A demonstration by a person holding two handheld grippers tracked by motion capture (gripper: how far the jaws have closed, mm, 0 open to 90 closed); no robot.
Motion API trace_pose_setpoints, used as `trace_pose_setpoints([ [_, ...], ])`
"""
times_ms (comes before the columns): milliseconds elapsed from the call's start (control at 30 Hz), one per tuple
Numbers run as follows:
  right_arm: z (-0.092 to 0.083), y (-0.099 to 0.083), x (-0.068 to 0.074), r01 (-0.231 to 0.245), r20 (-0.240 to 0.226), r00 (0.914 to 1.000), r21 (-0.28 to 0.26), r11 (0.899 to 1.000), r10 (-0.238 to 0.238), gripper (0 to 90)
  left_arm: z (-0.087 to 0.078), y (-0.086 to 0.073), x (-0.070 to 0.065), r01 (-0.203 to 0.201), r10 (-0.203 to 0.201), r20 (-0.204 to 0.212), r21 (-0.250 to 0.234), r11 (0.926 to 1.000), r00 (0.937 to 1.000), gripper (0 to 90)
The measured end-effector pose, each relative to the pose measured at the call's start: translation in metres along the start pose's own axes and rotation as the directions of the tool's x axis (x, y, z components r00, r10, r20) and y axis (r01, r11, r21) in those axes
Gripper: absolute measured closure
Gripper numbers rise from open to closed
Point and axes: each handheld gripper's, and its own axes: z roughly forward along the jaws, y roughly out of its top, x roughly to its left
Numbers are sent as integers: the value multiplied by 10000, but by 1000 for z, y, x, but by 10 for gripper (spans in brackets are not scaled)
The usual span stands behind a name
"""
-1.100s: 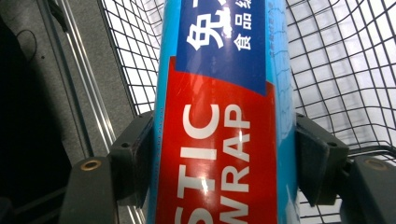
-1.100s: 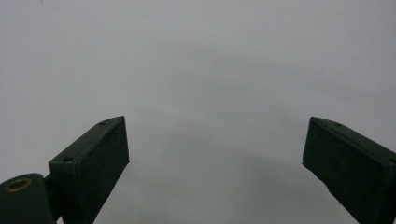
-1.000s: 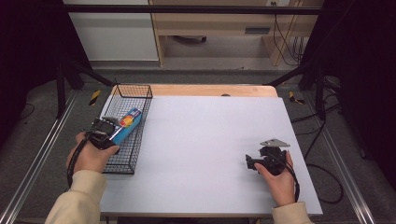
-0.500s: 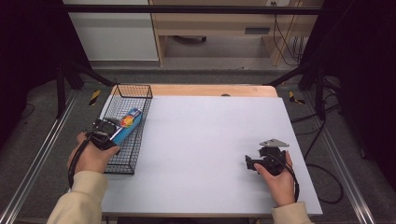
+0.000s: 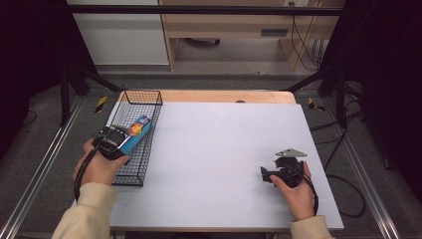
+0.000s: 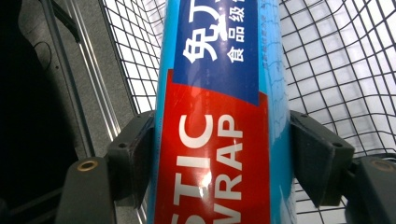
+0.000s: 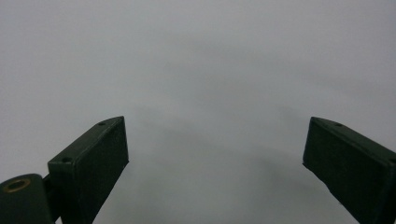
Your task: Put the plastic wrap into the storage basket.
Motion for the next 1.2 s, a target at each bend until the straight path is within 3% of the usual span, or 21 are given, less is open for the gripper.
trace_pose_setpoints([
  [167,0,0,0,16,-14,10000,-6,10000,-16,71,-1,0,-1,-7,7,-34,-133,9999,10000,275],
  [300,0,0,0,-14,-15,10000,-8,10000,14,71,-8,-2,-4,-4,-7,-172,-655,9978,9999,162],
  [433,0,0,-1,11,9,10000,0,10000,-11,71,-18,-6,-9,10,-48,-291,-1284,9917,9996,108],
  [567,-1,0,-2,15,57,10000,-51,10000,-15,70,-31,-8,-12,-20,-41,-301,-1987,9801,9995,85],
  [767,-2,0,-4,1,147,9999,-136,9999,1,64,-51,-9,-22,-144,179,86,-3059,9519,9998,61],
  [800,-2,0,-4,1,147,9999,-136,9999,1,64,-51,-9,-22,-144,179,86,-3059,9519,9998,54],
  [833,-2,0,-4,-4,161,9999,-157,9999,6,62,-55,-9,-25,-114,222,279,-3394,9406,9994,54],
  [933,-6,0,-6,5,206,9998,-351,9994,2,55,-64,-7,-34,-275,536,545,-3974,9172,9971,53],
  [967,-7,0,-6,19,246,9997,-418,9991,-9,53,-66,-7,-37,-306,601,596,-4079,9125,9964,53],
  [1000,-7,0,-7,8,274,9996,-475,9989,5,53,-68,-5,-40,-363,739,706,-4313,9015,9948,53],
  [1067,-8,0,-8,-43,339,9994,-544,9985,61,53,-70,-4,-42,-468,901,784,-4387,8974,9928,53],
  [1100,-10,0,-9,-40,327,9994,-666,9978,62,52,-71,-1,-46,-484,1068,1014,-4613,8859,9891,50],
  [1200,-11,0,-9,-8,317,9995,-812,9967,34,51,-72,6,-51,-697,1481,1203,-4963,8653,9816,46],
])
